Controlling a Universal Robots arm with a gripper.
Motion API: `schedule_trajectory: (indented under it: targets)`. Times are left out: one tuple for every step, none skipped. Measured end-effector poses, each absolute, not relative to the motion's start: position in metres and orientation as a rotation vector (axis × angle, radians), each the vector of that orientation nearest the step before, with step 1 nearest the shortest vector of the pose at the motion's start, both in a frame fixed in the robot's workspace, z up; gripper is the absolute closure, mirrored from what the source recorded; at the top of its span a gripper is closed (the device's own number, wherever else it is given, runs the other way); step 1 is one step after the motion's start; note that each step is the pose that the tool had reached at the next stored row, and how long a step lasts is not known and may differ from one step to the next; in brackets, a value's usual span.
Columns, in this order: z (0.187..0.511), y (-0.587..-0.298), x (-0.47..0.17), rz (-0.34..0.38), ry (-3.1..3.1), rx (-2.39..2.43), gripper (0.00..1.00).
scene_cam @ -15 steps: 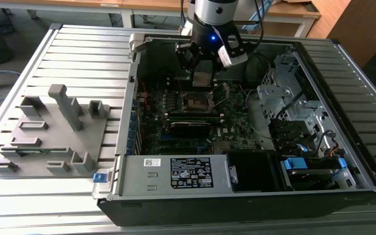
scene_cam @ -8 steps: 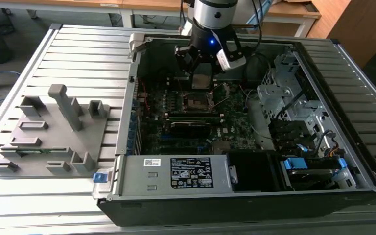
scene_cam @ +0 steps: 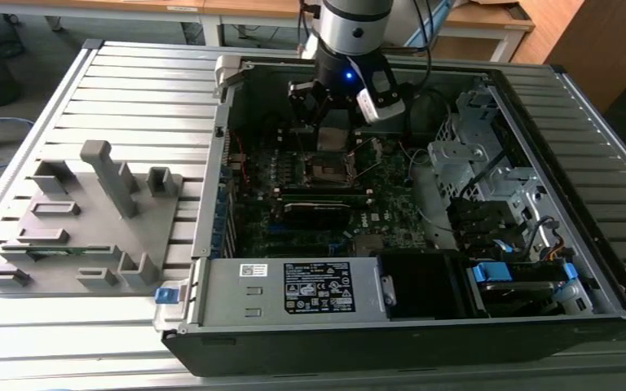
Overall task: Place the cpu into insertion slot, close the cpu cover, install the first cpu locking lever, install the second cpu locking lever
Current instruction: 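Place the cpu into insertion slot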
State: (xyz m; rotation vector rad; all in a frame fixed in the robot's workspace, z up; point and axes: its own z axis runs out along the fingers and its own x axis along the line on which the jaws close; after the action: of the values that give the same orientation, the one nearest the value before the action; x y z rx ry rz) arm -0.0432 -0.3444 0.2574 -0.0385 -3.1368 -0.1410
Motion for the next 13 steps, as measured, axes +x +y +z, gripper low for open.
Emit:
schedule_trajectory:
  targets:
    - [0.256,-0.344,-0.044,-0.141,-3.137,-0.039,0.46]
    - [0.255,-0.344,-0.044,-0.141,-3.137,-0.038,0.46]
    - [0.254,-0.344,-0.044,-0.141,-3.137,-0.038,0.46]
    - [0.254,-0.344,-0.044,-0.141,-3.137,-0.038,0.46]
    - [0.253,-0.344,-0.044,-0.141,-3.137,-0.038,0.46]
    - [0.252,-0.344,-0.045,-0.141,-3.137,-0.039,0.46]
    - [0.251,-0.344,-0.045,-0.141,-3.137,-0.038,0.46]
    - [0.25,-0.344,-0.045,-0.14,-3.137,-0.038,0.46]
    - [0.249,-0.344,-0.045,-0.139,-3.137,-0.038,0.46]
    - [0.248,-0.344,-0.045,-0.138,-3.137,-0.038,0.46]
    - [0.246,-0.344,-0.045,-0.137,-3.137,-0.039,0.46]
    - [0.245,-0.344,-0.045,-0.136,-3.137,-0.041,0.46]
    - [0.244,-0.344,-0.045,-0.134,-3.137,-0.042,0.46]
